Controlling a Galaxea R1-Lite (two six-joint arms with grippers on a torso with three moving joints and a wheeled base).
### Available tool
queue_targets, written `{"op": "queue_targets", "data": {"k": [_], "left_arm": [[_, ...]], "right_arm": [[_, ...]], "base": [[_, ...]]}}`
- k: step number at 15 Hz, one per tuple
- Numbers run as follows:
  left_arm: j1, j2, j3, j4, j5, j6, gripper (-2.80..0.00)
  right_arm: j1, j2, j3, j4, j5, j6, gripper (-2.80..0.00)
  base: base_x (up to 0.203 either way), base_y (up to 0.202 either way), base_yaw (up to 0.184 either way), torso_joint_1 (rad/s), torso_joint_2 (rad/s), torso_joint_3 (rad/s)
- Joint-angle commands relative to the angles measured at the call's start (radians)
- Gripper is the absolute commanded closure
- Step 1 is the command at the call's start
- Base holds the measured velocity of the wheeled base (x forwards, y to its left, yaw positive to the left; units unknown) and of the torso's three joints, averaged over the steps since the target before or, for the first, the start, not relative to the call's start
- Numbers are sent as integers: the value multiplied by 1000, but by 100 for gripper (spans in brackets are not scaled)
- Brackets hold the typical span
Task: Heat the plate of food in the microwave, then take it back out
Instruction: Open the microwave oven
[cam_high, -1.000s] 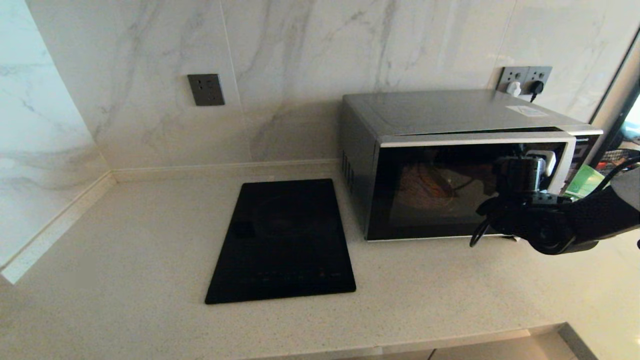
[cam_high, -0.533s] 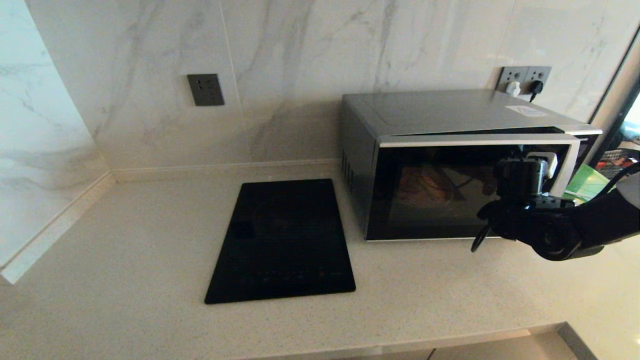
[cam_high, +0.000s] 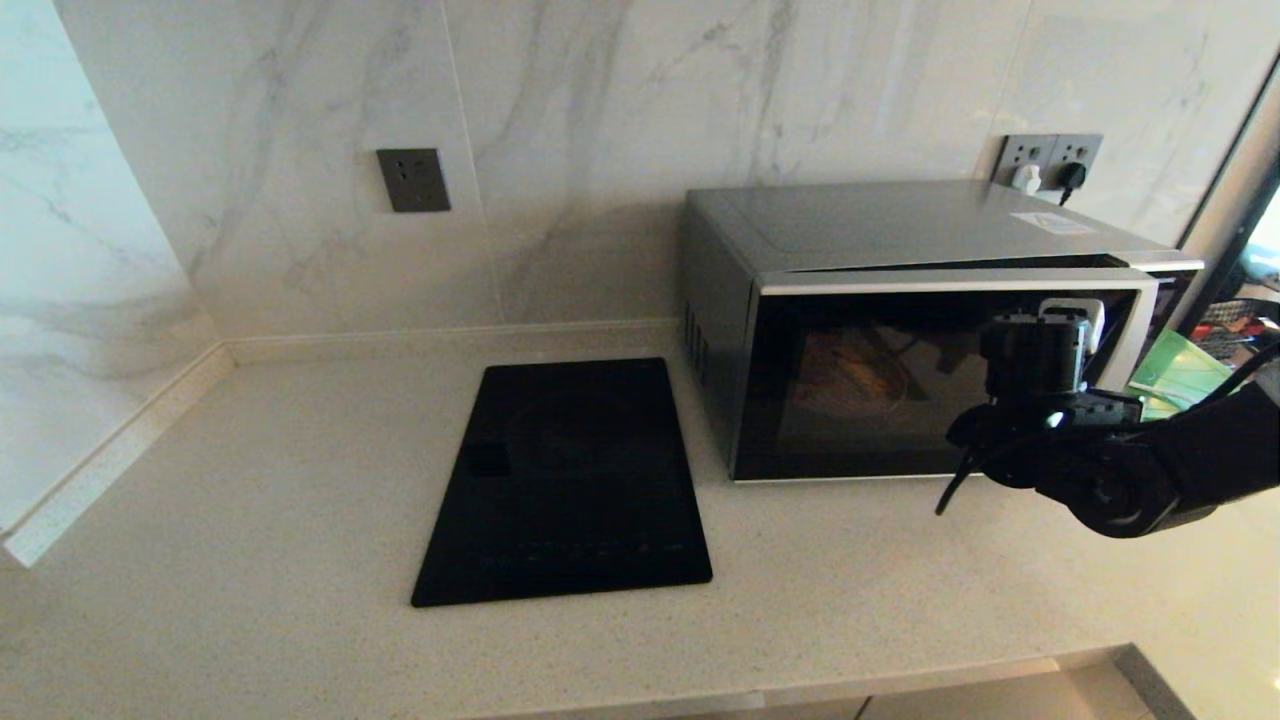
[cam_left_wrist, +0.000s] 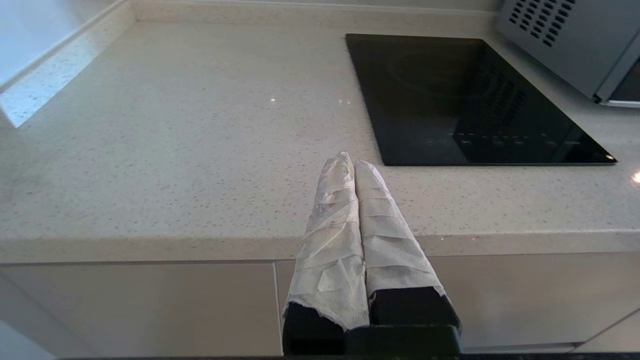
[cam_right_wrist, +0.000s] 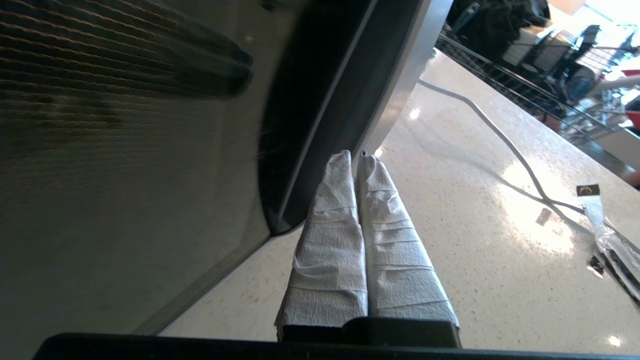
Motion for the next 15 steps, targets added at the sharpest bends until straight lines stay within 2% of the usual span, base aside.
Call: {"op": "queue_targets", "data": {"k": [1, 4, 8, 9, 11, 15], "left_arm": [[0, 2, 0, -1, 0, -1, 0], [0, 1, 0, -1, 0, -1, 0], [0, 0, 0, -1, 0, -1, 0], [0, 2, 0, -1, 0, -1, 0], [0, 2, 0, -1, 0, -1, 0], [0, 2, 0, -1, 0, -1, 0]], "right_arm": [[29, -73, 21, -4, -7, 1, 0], [64, -228, 60, -3, -8, -22, 0], [65, -543, 75, 41, 15, -190, 0], [64, -621, 57, 129, 23, -215, 0], [62, -734, -25, 493, 41, -243, 0], [90, -845, -312, 1066, 64, -263, 0]], "base": [[0, 0, 0, 0, 0, 0], [0, 0, 0, 0, 0, 0], [0, 0, 0, 0, 0, 0], [0, 0, 0, 0, 0, 0], [0, 0, 0, 0, 0, 0], [0, 0, 0, 0, 0, 0]]}}
